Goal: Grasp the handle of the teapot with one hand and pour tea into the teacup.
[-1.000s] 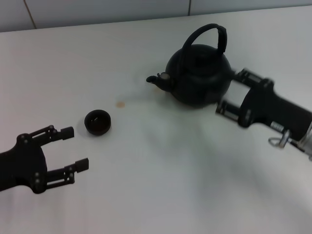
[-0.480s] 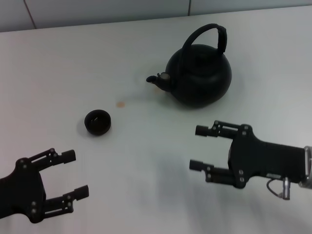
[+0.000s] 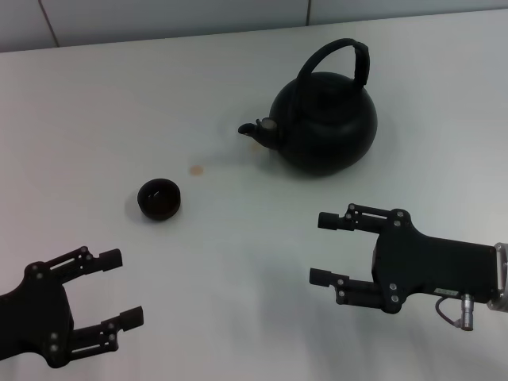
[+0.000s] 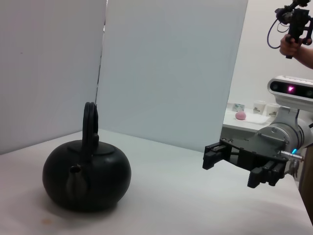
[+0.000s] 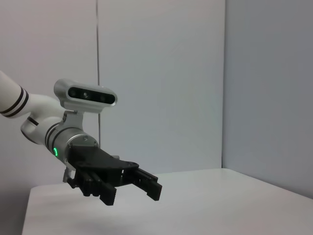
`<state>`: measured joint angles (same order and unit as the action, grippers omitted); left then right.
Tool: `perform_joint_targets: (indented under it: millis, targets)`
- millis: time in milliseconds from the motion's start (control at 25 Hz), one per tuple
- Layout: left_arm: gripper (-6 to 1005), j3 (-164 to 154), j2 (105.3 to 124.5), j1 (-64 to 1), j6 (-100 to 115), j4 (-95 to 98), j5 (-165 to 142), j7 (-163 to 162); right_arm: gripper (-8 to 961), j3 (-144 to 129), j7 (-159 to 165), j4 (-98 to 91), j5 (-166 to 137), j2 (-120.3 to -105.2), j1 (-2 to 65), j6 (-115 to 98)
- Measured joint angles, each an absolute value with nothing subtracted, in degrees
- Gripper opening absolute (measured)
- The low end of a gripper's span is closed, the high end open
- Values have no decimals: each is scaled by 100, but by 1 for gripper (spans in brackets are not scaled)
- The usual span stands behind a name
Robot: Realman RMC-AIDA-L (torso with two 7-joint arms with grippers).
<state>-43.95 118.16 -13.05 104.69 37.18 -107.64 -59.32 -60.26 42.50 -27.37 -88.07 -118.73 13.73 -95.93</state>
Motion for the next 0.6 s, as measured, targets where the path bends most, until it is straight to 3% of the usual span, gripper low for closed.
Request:
perform_joint_targets:
  millis: [600]
  targets:
    - [802,-4394,11812,-1287,10472,3718,-10767,-5932,685,-6029,4257,-2733,-8815,-11883,1375,-9586]
